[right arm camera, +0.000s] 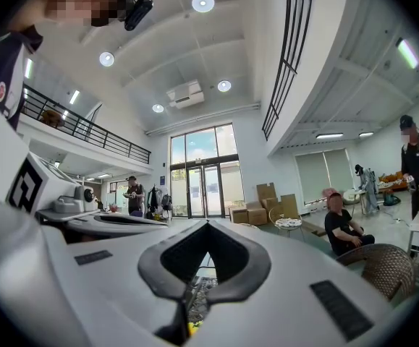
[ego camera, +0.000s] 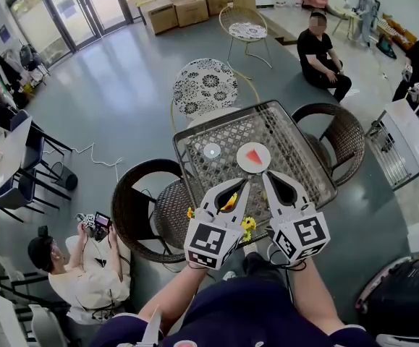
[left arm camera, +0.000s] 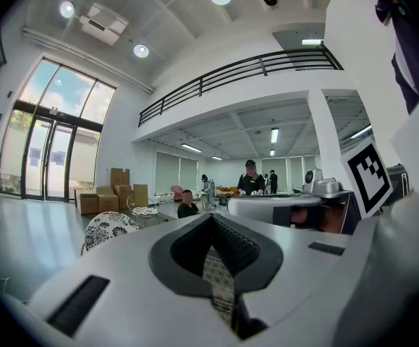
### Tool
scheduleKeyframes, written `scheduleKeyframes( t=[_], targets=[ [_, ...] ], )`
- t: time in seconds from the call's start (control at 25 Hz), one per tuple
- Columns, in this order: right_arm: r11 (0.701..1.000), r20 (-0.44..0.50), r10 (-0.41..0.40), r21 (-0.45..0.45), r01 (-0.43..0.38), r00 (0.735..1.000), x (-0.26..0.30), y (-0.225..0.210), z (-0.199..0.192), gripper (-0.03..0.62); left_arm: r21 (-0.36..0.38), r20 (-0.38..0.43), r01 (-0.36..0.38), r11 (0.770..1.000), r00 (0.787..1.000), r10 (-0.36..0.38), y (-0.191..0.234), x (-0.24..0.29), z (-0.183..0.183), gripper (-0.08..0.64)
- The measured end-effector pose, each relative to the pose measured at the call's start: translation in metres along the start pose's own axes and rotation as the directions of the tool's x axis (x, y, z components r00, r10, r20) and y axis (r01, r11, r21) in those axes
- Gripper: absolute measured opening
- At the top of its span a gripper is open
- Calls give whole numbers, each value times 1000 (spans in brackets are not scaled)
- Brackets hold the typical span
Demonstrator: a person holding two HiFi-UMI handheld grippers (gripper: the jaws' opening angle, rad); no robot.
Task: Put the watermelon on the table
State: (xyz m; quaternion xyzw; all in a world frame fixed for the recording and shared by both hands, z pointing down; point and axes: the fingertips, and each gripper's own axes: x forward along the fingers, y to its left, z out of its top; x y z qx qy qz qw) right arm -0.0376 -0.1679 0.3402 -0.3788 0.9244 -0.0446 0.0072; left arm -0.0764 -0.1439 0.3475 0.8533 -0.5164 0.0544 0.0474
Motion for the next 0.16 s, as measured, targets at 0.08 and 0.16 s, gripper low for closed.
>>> scheduleKeyframes(
  t=[0.08,0.16],
  targets=[
    [1000,1,0,0,0,1000,-1,0,4,3,-1,-1,3,1000,1000,-3,-1,-1,4,6],
    [1000,1,-1,1,1,1000,-1,1,7,3,-2,0,5,1000,1000,-5,-1,-1,8,6]
  ],
)
